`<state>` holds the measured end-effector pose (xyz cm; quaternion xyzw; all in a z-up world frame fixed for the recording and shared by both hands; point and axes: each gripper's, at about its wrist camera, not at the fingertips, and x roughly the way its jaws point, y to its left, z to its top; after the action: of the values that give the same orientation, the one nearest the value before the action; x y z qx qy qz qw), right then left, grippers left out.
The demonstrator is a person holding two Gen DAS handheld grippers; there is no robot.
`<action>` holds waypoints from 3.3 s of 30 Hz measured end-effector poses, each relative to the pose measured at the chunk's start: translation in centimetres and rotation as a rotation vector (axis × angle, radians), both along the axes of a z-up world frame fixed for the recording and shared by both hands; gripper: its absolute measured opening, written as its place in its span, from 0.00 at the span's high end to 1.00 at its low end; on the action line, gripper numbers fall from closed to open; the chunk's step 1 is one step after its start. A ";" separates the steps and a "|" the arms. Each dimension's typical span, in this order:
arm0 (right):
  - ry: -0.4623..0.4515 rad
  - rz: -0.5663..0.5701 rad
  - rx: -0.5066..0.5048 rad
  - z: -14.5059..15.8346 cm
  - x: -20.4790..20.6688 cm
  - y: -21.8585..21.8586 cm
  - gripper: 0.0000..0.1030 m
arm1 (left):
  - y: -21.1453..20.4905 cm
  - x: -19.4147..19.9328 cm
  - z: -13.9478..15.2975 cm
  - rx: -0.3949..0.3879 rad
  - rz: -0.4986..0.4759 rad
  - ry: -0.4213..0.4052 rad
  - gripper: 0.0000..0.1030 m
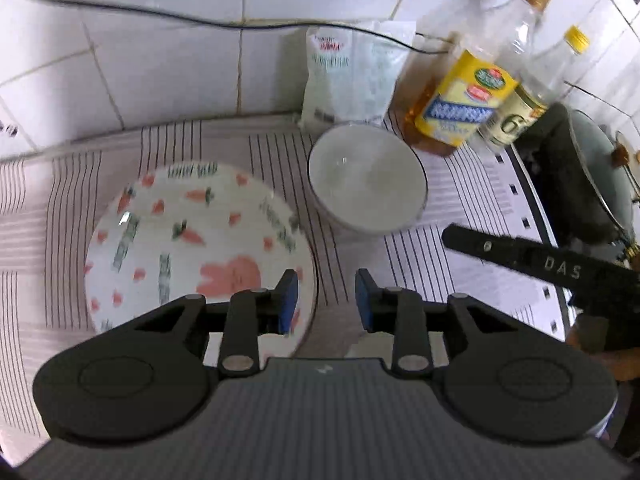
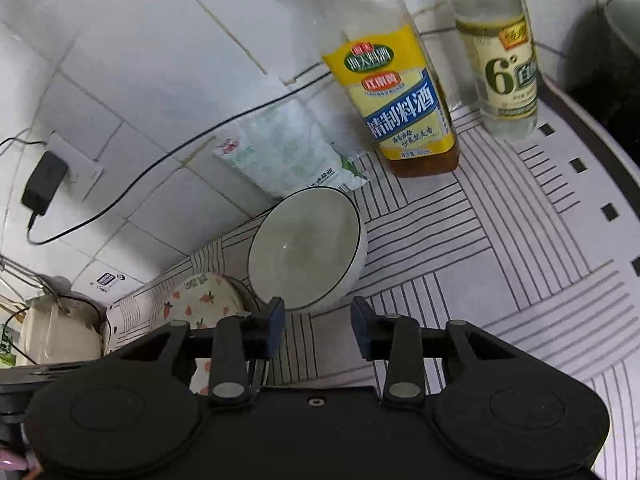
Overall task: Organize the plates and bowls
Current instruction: 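Grasp the rim of the third white bowl by the salt bag with both grippers, then carry the third bowl onto the two stacked bowls and open both grippers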
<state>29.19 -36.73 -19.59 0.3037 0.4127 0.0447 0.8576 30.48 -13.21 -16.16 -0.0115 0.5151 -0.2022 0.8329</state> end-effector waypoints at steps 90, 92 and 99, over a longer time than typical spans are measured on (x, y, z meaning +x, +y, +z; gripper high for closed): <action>-0.034 0.112 -0.145 2.2 -10.3 3.3 0.86 | -0.6 -9.9 -1.4 0.078 -0.021 0.149 0.87; -0.037 0.130 -0.189 2.1 -10.3 3.8 0.86 | -0.6 -9.9 -2.0 0.074 -0.010 0.178 0.87; -0.045 0.169 -0.296 1.7 -10.1 4.9 0.87 | -0.9 -9.6 -3.1 0.081 -0.002 0.222 0.87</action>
<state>19.09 -31.81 -17.86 0.1371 0.4197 0.0623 0.8951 20.87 -14.08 -19.24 0.0005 0.6118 -0.1794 0.7704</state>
